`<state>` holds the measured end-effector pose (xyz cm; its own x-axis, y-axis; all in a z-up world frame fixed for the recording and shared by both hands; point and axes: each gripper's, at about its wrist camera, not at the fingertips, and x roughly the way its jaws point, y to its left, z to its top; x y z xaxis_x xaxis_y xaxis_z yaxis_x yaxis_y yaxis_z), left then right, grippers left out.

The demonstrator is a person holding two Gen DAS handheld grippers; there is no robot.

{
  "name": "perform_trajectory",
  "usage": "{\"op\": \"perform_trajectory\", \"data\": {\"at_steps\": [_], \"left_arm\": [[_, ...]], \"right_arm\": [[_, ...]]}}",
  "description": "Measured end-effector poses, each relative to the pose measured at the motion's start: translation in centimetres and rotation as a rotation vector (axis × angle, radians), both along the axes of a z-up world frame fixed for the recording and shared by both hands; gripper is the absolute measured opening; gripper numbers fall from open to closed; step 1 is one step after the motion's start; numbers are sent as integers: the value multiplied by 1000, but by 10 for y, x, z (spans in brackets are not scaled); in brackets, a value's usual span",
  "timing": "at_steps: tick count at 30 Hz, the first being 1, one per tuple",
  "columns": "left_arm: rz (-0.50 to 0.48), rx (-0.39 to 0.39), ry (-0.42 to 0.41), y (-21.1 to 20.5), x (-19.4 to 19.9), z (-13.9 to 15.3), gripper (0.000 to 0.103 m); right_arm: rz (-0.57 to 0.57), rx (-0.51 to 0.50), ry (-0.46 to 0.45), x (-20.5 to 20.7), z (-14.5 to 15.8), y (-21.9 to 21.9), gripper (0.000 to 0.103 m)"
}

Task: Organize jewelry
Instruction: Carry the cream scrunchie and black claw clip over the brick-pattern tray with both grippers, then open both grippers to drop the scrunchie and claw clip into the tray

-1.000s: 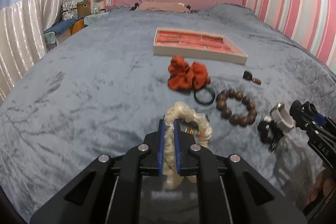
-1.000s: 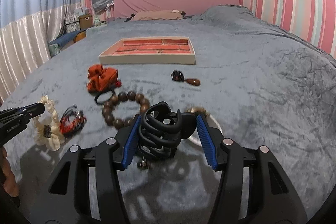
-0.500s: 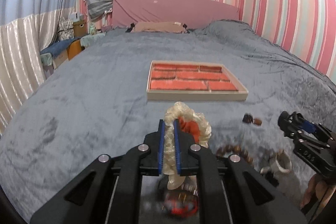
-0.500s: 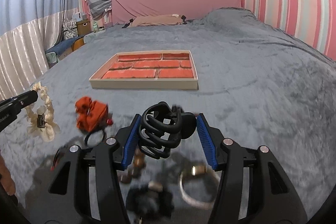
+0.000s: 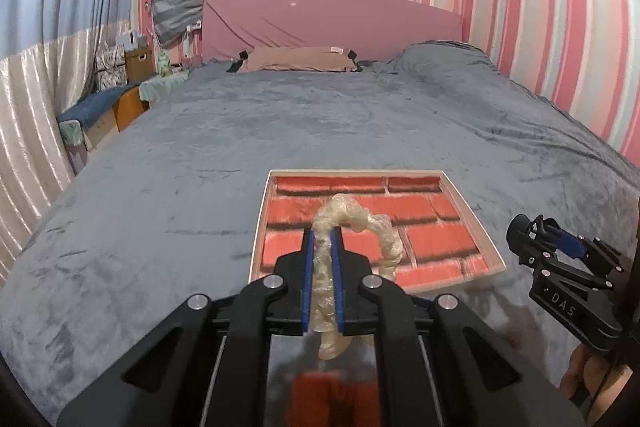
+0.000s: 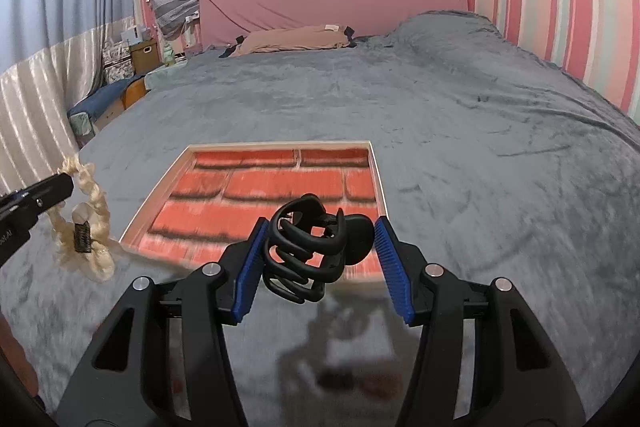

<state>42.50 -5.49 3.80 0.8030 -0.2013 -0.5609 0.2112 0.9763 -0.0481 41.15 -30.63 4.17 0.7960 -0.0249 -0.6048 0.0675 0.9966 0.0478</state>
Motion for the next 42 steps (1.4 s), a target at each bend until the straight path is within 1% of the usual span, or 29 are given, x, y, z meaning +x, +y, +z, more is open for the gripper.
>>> {"op": "perform_trajectory", "data": {"at_steps": [5, 6, 8, 13, 16, 18, 21, 23, 24, 26, 27, 29, 33, 35, 37, 39, 41, 42], "left_arm": [[13, 40, 11, -14, 58, -3, 9], [15, 38, 23, -17, 74, -5, 9], [19, 31, 40, -20, 93, -10, 9], [32, 75, 78, -36, 144, -37, 9], [38, 74, 113, -42, 168, -57, 9], [37, 71, 141, -45, 182, -73, 9], [37, 87, 176, -46, 194, -94, 9], [47, 78, 213, -42, 201, -108, 9], [49, 78, 222, -41, 203, -112, 9], [50, 106, 234, -42, 205, -122, 9], [46, 113, 241, -43, 205, -125, 9], [47, 121, 242, -45, 205, -126, 9], [48, 130, 270, -45, 210, -131, 13], [53, 141, 262, -44, 210, -131, 13], [58, 144, 261, -44, 210, -130, 13], [62, 144, 265, -41, 210, -129, 13], [64, 143, 254, -39, 206, -125, 21], [62, 139, 239, -36, 202, -119, 38]], "right_arm": [[-11, 1, 32, 64, -7, -7, 54], [-14, 2, 37, 75, -10, -9, 54], [-25, 16, 49, 99, -17, -14, 54], [-23, 16, 89, 146, -38, -18, 54], [-1, -35, 114, 167, -51, -13, 54], [11, -43, 138, 177, -62, -12, 54], [21, -13, 188, 190, -79, -15, 54], [23, 27, 230, 195, -92, -18, 54], [23, 30, 238, 196, -94, -18, 54], [14, 39, 252, 196, -98, -20, 54], [13, 44, 257, 196, -98, -21, 54], [16, 50, 295, 200, -103, -22, 54], [10, 45, 313, 201, -107, -18, 55], [10, 49, 314, 201, -108, -19, 62], [4, 55, 305, 199, -106, -20, 72], [3, 59, 303, 197, -104, -21, 76], [0, 69, 283, 195, -99, -23, 78], [-1, 73, 265, 191, -94, -25, 79]]}}
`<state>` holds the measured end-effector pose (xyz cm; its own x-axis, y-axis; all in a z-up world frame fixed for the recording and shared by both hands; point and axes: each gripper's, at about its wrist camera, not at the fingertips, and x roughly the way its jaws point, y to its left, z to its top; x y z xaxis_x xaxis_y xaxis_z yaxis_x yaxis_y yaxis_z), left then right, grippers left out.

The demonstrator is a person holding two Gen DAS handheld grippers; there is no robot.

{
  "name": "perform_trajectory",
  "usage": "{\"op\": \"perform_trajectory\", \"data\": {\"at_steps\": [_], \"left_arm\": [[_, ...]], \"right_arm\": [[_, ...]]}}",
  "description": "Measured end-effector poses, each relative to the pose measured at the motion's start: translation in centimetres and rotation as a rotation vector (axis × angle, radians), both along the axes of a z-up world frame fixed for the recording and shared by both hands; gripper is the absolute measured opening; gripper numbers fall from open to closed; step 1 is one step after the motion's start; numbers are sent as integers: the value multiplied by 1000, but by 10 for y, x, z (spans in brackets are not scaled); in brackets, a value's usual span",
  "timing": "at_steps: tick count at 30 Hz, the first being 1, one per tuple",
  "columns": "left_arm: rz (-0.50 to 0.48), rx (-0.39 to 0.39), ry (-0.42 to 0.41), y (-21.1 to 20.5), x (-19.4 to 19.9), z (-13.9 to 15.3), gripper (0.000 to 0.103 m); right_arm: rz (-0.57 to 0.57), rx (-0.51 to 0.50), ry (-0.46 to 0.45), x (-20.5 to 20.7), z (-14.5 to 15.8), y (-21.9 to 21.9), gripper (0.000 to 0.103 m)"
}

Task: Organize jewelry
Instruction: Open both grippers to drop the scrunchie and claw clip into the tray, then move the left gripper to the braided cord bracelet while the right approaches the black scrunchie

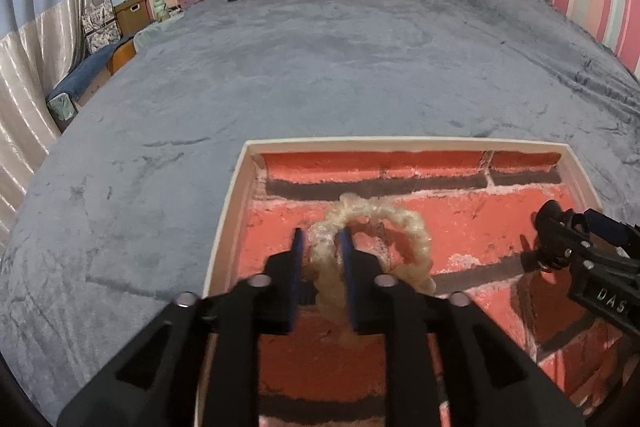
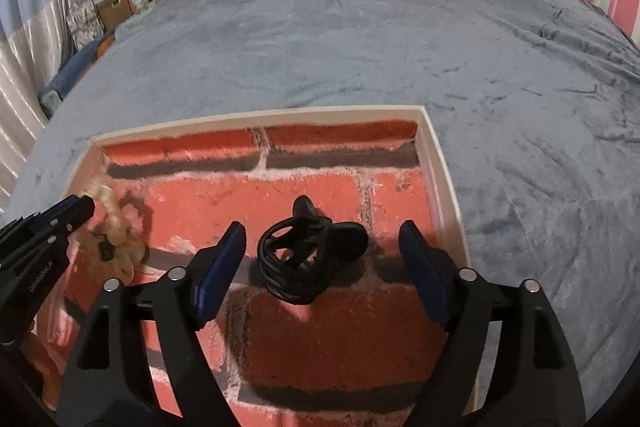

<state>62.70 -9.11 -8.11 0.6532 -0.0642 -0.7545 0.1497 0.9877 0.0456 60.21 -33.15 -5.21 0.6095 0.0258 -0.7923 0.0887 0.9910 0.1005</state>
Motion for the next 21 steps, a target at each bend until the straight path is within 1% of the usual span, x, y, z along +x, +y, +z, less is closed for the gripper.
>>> {"op": "perform_trajectory", "data": {"at_steps": [1, 2, 3, 6, 8, 10, 11, 16, 21], "left_arm": [[3, 1, -18, 1, -5, 5, 56], [7, 3, -38, 2, -10, 10, 61], [5, -2, -63, 5, -16, 16, 62], [0, -28, -66, 11, -30, 29, 62], [2, -29, -77, 15, -43, 38, 63], [7, -35, -87, 20, -57, 47, 69], [14, -39, -92, 23, -65, 51, 69], [25, -41, -124, 36, -112, 81, 69], [32, -46, -165, 49, -168, 115, 69]], "right_arm": [[-3, -3, -10, -2, 3, -1, 81], [-5, -4, -21, -6, 7, -3, 81], [-7, -3, -29, -9, 11, -4, 82], [-18, 17, -39, -21, 22, -8, 82], [-19, 24, -55, -33, 31, -9, 82], [-16, 23, -62, -45, 39, -8, 84], [-13, 23, -62, -50, 43, -8, 84], [-5, 32, -95, -91, 68, -7, 84], [7, 51, -126, -138, 95, -7, 84]]}}
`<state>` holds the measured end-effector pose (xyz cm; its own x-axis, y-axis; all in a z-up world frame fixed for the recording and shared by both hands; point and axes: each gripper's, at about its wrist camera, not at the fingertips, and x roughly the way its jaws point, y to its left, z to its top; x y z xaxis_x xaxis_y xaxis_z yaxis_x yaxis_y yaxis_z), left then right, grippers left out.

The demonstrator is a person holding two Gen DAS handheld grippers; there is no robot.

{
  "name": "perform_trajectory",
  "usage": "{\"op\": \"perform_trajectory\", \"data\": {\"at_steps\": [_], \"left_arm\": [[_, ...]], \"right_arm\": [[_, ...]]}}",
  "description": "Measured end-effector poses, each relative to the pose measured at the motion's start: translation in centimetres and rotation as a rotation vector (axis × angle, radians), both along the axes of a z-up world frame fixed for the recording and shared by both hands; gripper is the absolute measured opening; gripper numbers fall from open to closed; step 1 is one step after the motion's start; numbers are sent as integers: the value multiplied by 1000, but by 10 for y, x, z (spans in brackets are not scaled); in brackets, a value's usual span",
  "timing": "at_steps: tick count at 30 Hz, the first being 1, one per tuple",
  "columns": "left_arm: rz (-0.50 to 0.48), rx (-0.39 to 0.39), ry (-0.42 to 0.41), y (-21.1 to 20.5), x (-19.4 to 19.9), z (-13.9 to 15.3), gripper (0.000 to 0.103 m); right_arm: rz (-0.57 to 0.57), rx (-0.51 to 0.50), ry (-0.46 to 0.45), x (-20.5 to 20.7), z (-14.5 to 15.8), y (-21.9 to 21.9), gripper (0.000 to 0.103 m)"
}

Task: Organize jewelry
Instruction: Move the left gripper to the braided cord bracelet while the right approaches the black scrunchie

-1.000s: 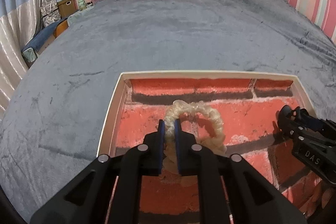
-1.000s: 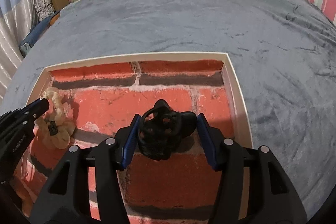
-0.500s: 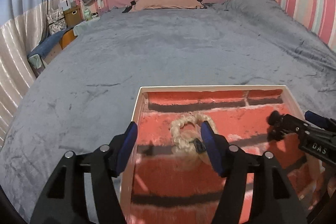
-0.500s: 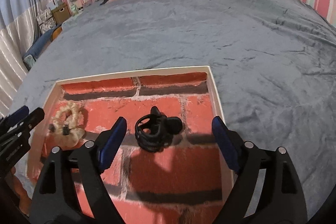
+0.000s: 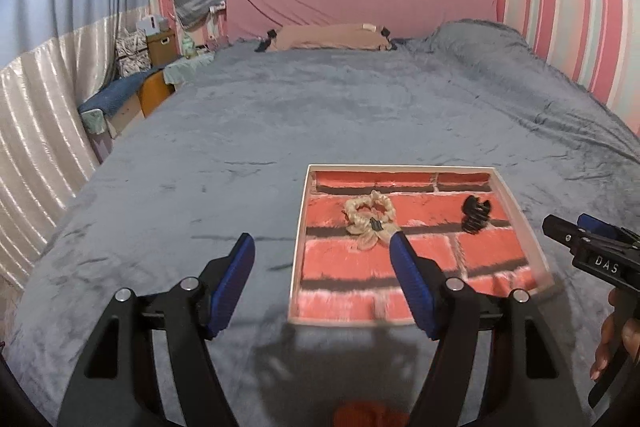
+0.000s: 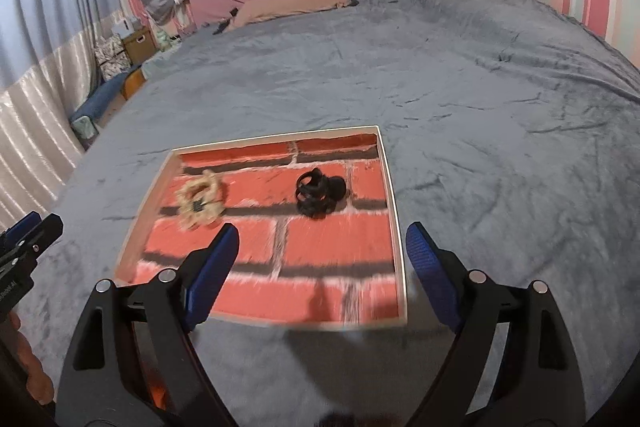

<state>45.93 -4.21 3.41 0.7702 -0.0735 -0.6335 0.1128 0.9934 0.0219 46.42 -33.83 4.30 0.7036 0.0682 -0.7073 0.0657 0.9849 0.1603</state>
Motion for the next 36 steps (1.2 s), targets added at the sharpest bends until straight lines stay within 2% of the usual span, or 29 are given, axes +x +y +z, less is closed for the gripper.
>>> {"op": "perform_trajectory", "data": {"at_steps": [5, 7, 9, 14, 19, 23, 32, 36], "left_arm": [[-1, 8, -35, 7, -59, 27, 69], [-2, -6, -42, 11, -89, 35, 73], [3, -17, -55, 16, -111, 39, 81], [2, -55, -67, 31, -171, 35, 82], [15, -113, -64, 49, -220, 18, 83], [42, -143, -41, 62, -247, -6, 84], [45, -124, 5, 71, -278, -51, 84], [49, -122, 23, 76, -288, -72, 84]], "right_arm": [[14, -6, -22, -54, 23, 3, 84], [21, -5, -38, -80, 30, 4, 85], [29, -15, -52, -105, 33, 7, 87], [30, -20, -88, -167, 28, 8, 88], [28, -85, -128, -229, 11, 15, 91], [3, -116, -135, -261, -7, 16, 91], [-27, -140, -119, -310, -55, 22, 91], [-23, -159, -125, -323, -62, 29, 91]]}}
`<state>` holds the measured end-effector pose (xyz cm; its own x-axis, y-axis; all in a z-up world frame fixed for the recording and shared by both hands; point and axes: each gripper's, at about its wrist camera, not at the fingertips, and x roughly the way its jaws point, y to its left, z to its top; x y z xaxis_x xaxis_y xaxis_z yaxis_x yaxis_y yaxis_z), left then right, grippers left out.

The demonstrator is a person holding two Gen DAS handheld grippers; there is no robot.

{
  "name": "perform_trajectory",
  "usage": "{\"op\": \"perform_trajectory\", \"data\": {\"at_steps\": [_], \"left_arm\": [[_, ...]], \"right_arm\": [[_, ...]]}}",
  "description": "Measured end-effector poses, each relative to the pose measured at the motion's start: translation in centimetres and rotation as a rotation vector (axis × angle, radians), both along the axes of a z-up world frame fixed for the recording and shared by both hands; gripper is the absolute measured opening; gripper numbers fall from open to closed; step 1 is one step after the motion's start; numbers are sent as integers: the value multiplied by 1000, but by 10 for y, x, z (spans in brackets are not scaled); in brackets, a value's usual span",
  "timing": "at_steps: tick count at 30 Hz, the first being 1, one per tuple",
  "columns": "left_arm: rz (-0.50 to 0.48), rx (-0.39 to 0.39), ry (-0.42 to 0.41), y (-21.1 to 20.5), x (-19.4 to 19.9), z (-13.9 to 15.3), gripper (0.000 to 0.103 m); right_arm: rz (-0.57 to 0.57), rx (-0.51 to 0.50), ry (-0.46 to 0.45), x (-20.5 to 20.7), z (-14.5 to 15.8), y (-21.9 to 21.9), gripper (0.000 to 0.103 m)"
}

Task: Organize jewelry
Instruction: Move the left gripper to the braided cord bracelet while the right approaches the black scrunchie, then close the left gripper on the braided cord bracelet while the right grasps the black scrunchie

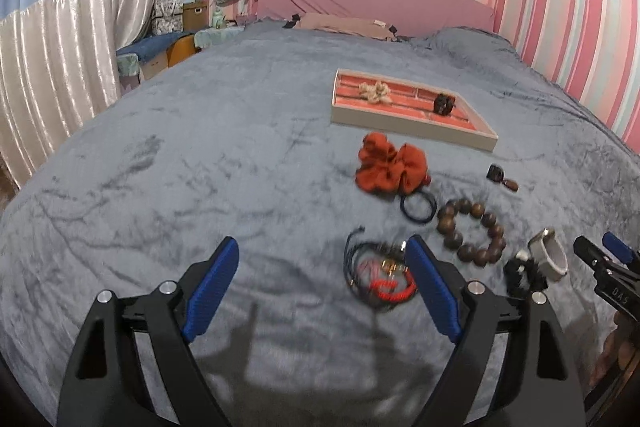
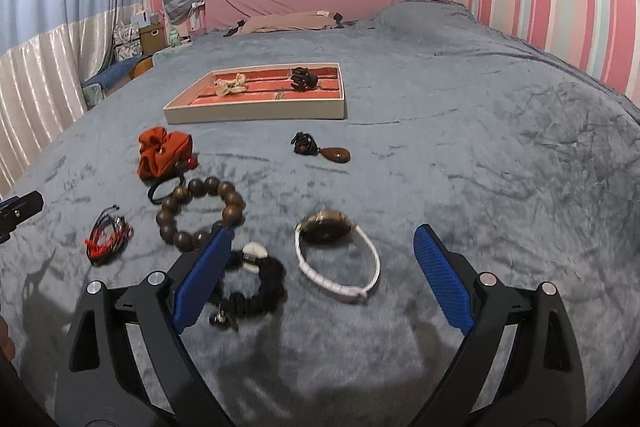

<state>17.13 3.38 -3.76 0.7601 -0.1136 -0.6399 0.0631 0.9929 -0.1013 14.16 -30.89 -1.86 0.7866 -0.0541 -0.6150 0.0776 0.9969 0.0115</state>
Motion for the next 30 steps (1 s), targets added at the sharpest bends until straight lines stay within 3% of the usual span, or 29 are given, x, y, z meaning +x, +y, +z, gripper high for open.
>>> {"op": "perform_trajectory", "data": {"at_steps": [5, 12, 22, 26, 29, 30], "left_arm": [[-11, -11, 26, 2, -4, -15, 84], [-57, -15, 33, -10, 1, -24, 84], [-86, 47, 34, -27, 13, -37, 84], [-100, 61, 49, -31, 19, -45, 83], [-107, 56, 43, -32, 22, -46, 80], [-108, 50, 39, -31, 22, -46, 75]], "right_arm": [[14, -16, 12, -7, -11, 12, 90], [23, -3, 51, -3, -25, 17, 82], [27, 11, 135, 14, -47, 20, 70], [25, 7, 139, 15, -51, 21, 70], [28, -1, 131, 14, -51, 22, 68], [31, 0, 127, 13, -50, 22, 61]]}}
